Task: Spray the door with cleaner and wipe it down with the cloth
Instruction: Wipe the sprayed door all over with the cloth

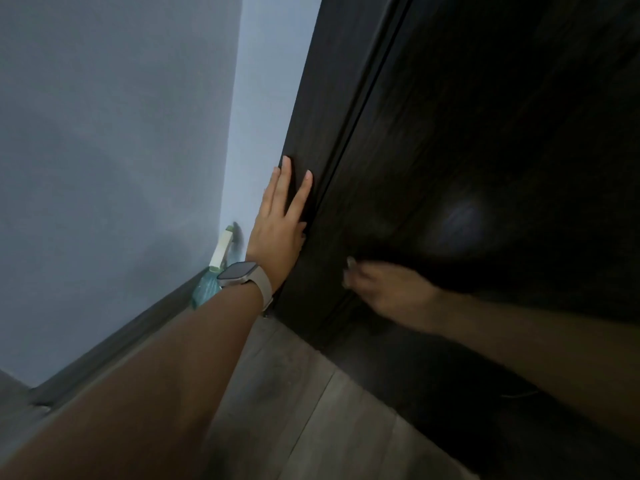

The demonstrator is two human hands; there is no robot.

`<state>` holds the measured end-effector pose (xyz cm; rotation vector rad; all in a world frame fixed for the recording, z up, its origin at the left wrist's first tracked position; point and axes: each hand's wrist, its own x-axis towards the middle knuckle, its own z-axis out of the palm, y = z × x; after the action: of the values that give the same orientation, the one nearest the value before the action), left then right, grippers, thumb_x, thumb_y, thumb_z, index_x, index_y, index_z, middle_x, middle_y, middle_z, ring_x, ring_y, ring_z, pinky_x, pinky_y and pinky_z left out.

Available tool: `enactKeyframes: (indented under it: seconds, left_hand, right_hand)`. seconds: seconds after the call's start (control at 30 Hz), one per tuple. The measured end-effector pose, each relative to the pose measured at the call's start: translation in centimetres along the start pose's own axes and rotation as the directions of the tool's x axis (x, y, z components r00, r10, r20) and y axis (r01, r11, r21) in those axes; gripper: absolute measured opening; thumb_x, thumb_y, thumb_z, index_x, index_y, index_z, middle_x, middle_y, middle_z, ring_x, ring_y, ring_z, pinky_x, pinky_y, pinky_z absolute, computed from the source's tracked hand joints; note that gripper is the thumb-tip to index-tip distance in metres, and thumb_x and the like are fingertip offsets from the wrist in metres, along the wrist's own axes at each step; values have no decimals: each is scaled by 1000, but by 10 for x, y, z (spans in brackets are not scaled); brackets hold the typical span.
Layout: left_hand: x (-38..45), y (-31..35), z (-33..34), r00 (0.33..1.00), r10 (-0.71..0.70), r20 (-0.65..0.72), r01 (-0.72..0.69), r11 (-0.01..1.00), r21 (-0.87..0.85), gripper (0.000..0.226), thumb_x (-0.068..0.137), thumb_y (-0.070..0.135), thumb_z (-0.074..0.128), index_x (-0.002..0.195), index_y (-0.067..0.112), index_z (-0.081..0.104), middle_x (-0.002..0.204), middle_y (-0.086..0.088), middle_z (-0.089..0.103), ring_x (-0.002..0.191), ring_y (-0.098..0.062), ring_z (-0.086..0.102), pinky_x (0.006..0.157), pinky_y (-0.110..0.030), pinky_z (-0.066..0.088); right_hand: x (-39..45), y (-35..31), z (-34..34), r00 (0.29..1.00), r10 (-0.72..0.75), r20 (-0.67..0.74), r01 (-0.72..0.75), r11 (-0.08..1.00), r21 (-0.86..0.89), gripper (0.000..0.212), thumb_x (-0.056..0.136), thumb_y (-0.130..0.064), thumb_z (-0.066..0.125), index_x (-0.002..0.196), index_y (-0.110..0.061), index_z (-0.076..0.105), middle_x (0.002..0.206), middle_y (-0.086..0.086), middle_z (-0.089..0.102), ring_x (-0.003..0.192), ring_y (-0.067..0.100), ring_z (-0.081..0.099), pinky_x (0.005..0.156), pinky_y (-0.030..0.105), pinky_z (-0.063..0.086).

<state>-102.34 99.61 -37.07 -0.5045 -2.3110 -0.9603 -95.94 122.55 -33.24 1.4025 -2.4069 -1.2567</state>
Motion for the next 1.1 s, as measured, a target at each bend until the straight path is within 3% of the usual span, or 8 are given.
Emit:
enactKeyframes:
  seconds: [0.13, 0.27, 0.4, 0.57, 0.77, 0.87, 1.0, 1.1]
  left_hand:
    - [-20, -15, 13, 999, 18, 51, -18, 1000, 9, 93, 82, 12, 74, 154, 11, 15, 162, -16, 6, 149, -33, 9, 119, -47, 21]
    - [-48, -21, 40, 993, -7, 122, 3, 999, 33, 110, 76, 21, 79, 154, 12, 2, 162, -15, -1, 149, -30, 2, 119, -52, 21]
    - [-54, -19, 59, 996, -50, 77, 47, 998, 51, 107, 76, 16, 77, 153, 13, 3, 160, -23, 5, 149, -35, 1, 119, -52, 20]
    - [-53, -28, 61, 996, -49, 75, 42, 995, 87, 115, 72, 17, 83, 153, 18, 1, 161, -15, 4, 147, -25, -4, 115, -41, 13]
    - [-56, -41, 63, 998, 13, 55, -21, 989, 144, 112, 73, 24, 83, 153, 14, 5, 160, -17, 6, 147, -22, -5, 116, -40, 12]
    - [-56, -44, 65, 999, 20, 45, -26, 991, 133, 111, 72, 27, 83, 152, 12, 7, 159, -14, 4, 146, -22, -5, 116, -40, 9]
    - [-55, -45, 63, 999, 35, 42, -39, 994, 107, 110, 73, 26, 83, 153, 10, 9, 160, -18, 6, 147, -22, -5, 118, -25, 0]
    - [-56, -44, 63, 999, 39, 36, -41, 997, 70, 110, 72, 25, 83, 153, 10, 10, 160, -18, 7, 147, -21, -6, 116, -18, -3]
  right_hand:
    - [-25, -42, 31, 937, -187, 294, 207, 978, -40, 43, 84, -17, 67, 127, -9, 65, 144, 9, 50, 135, 30, 43, 113, 37, 34]
    - [47, -13, 16, 996, -27, -82, 25, 999, -21, 35, 90, -16, 45, 108, -13, 75, 113, 3, 68, 112, 26, 46, 94, 31, 36]
    - [60, -29, 34, 993, 35, -115, -41, 998, -52, 37, 90, -14, 44, 112, -10, 74, 123, 6, 64, 115, 28, 43, 94, 32, 35]
    - [7, -85, 60, 857, -282, 431, 307, 952, 13, 41, 88, -9, 62, 128, -5, 60, 156, 18, 31, 145, 40, 21, 118, 47, 22]
    - [66, -69, 69, 995, -90, 53, 92, 995, -26, 39, 89, -12, 41, 107, -10, 76, 121, 8, 65, 116, 28, 57, 96, 35, 39]
    - [70, -82, 80, 994, -94, 47, 92, 994, 52, 21, 86, -23, 60, 94, -17, 79, 120, 4, 66, 113, 26, 59, 91, 32, 48]
    - [21, -131, 115, 856, -190, 482, 208, 978, 16, 31, 69, -35, 81, 96, -23, 78, 126, 5, 62, 122, 32, 43, 104, 40, 34]
    - [16, -154, 155, 835, -224, 503, 232, 972, 46, 29, 60, -40, 85, 85, -25, 80, 114, 1, 66, 111, 29, 39, 101, 40, 27]
